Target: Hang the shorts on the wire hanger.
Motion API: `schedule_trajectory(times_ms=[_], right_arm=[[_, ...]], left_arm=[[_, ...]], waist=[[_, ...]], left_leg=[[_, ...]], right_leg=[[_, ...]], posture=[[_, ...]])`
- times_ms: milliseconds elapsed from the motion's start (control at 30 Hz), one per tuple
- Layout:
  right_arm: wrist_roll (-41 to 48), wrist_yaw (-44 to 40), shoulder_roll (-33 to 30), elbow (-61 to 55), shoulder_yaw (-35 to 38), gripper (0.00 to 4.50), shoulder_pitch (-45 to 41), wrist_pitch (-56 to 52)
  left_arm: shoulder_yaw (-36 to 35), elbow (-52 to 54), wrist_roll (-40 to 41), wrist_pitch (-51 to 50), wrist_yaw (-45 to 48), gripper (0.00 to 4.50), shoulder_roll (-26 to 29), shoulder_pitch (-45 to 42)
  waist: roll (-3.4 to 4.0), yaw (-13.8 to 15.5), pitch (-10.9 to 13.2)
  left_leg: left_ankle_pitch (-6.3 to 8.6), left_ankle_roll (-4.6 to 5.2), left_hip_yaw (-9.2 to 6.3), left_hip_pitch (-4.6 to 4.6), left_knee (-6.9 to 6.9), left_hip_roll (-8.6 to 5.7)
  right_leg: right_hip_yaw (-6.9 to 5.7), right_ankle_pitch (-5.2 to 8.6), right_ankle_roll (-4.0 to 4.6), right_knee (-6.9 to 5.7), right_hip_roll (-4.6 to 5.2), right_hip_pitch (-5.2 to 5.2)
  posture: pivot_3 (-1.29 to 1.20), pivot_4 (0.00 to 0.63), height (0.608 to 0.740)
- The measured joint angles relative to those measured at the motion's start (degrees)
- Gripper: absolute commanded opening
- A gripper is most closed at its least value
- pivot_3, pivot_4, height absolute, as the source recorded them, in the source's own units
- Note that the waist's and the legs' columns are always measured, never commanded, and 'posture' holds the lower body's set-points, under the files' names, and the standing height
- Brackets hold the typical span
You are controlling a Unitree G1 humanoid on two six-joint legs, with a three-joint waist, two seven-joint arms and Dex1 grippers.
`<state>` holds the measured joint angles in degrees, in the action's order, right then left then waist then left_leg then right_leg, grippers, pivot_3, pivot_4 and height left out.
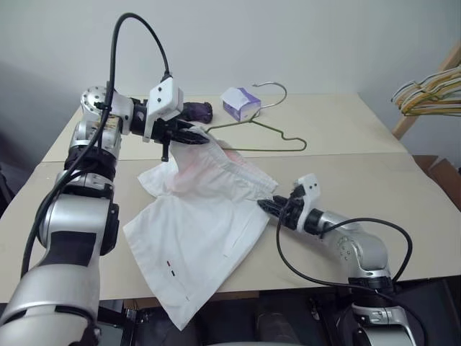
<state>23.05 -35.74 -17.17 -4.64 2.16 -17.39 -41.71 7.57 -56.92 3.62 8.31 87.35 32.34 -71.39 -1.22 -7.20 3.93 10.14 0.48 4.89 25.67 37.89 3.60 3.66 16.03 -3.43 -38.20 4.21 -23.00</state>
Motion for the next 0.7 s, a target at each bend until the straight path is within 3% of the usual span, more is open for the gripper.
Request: schedule_trajectory(times_ms=[67, 133, 500, 700], right_arm=[[-0.02, 0.75, 0.06, 0.82, -0.03, 0.46, -0.12, 0.0], [-0.02, 1.23, 0.07, 1.29, -0.01, 0.01, -0.34, 0.0], [-1.54, 5.97, -1.38, 5.9, 1.65, 0.01, -3.28, 0.82], [-1.12, 5.06, -6.82, 6.94, 5.45, 0.01, -4.7, 1.58]], left_arm=[[-0.11, 0.25, 0.08, -0.02, 0.02, 0.04, 0.05, 0.2], [-0.41, 0.58, 0.43, -0.17, 0.44, 0.04, 0.26, 0.65], [0.28, 5.0, 6.01, 0.55, 4.93, 0.04, 3.07, 5.06], [2.66, 7.56, 8.47, 0.35, 4.95, 0.04, 4.27, 6.59]], waist=[[0.0, 0.0, 0.0], [0.0, -0.01, 0.0], [0.0, -0.15, 0.0], [-0.01, 0.23, -0.01]], left_leg=[[0.0, 0.0, 0.0, 0.0, 0.0, 0.0], [0.0, 0.0, 0.0, 0.0, 0.0, 0.0], [0.0, 0.0, 0.0, 0.0, 0.0, 0.0], [0.0, 0.0, 0.0, 0.0, 0.0, -0.02]], right_leg=[[0.0, 0.0, 0.0, 0.0, 0.0, 0.0], [0.0, 0.0, 0.0, 0.0, 0.0, -0.01], [0.0, 0.0, 0.01, -0.01, 0.01, 0.0], [-0.02, 0.0, -0.01, 0.04, 0.04, 0.04]], posture=[[-0.09, 0.0, 0.74], [-0.09, 0.0, 0.74], [-0.09, 0.0, 0.74], [-0.1, 0.0, 0.74]])
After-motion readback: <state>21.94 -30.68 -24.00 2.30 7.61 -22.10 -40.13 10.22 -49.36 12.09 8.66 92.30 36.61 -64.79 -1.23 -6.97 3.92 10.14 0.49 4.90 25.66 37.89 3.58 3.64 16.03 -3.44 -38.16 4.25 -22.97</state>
